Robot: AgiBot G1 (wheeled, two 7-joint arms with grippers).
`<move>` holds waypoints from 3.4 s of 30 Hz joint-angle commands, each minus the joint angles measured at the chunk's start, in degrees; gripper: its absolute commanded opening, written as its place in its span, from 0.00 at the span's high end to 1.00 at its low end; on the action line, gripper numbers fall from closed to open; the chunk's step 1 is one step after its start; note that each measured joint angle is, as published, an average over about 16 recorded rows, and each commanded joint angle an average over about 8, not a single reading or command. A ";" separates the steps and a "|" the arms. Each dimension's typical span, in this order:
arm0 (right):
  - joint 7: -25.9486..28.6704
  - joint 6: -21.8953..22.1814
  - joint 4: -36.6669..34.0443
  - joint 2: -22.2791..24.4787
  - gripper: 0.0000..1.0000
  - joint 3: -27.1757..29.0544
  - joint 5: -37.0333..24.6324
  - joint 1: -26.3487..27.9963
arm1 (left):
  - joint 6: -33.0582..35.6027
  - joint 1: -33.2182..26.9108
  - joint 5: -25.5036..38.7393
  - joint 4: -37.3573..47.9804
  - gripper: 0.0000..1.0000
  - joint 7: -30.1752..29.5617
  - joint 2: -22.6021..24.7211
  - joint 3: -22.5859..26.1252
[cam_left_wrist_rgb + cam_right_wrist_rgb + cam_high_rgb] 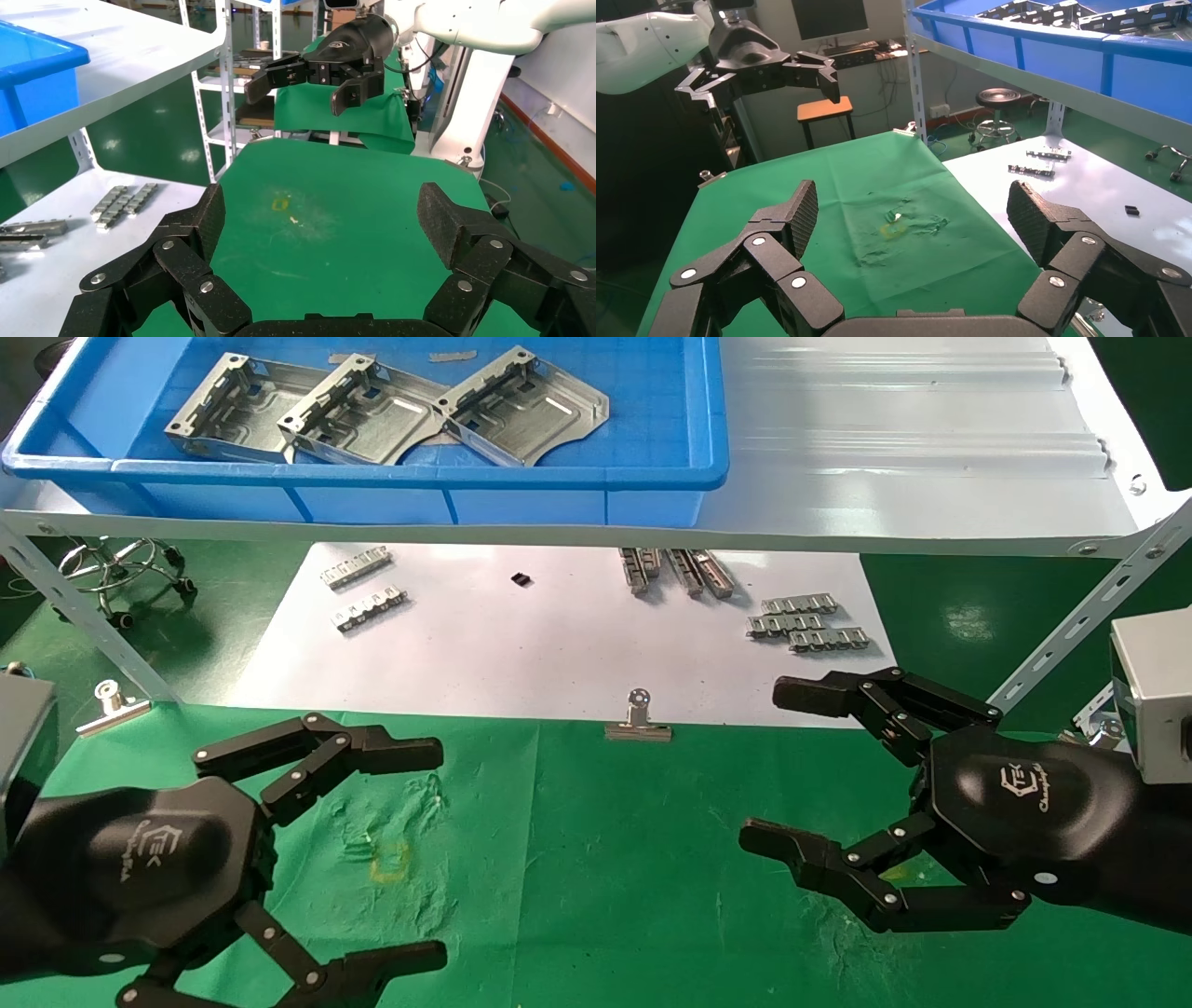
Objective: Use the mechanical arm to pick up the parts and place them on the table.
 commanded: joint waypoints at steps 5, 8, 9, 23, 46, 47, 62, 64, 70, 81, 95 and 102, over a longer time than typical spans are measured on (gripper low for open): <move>0.00 0.00 0.00 0.00 0.00 0.00 0.00 0.00 | 0.00 0.00 0.00 0.00 0.00 0.00 0.00 0.00; 0.00 0.00 0.00 0.00 0.00 0.00 0.00 0.00 | 0.00 0.00 0.00 0.00 0.00 0.00 0.00 0.00; 0.00 0.00 0.00 0.00 0.00 0.00 0.00 0.00 | 0.00 0.00 0.00 0.00 0.00 0.00 0.00 0.00; 0.00 0.00 0.00 0.00 0.97 0.00 0.00 0.00 | -0.10 0.01 0.04 0.04 0.00 0.01 0.02 0.00; 0.00 0.00 0.00 0.00 1.00 0.00 0.00 0.00 | -14.10 -9.29 5.99 8.46 0.00 1.48 10.49 0.87; 0.00 0.00 0.00 0.00 1.00 0.00 0.00 0.00 | -14.73 -10.24 6.43 9.31 0.00 1.42 11.02 1.01; 0.00 0.00 0.00 0.00 1.00 0.00 0.00 0.00 | -25.45 -24.17 17.47 21.48 0.00 -5.33 14.25 5.47; 0.00 0.00 0.00 0.00 1.00 0.00 0.00 0.00 | -26.68 -25.71 19.08 22.58 0.00 -6.84 14.18 6.21; 0.00 0.00 0.00 0.00 1.00 0.00 0.00 0.00 | -28.86 -29.69 23.17 24.40 0.00 -10.54 13.36 8.06; 0.00 0.00 0.00 0.00 1.00 0.00 0.00 0.00 | -29.84 -37.42 31.66 28.27 0.00 -18.98 11.68 12.48; 0.00 0.00 0.00 0.00 1.00 0.00 0.00 0.00 | -30.98 -43.98 37.72 37.58 0.00 -21.32 12.25 15.14; 0.00 0.00 0.00 0.00 1.00 0.00 0.00 0.00 | -31.14 -45.65 39.60 40.97 0.55 -21.13 13.04 16.16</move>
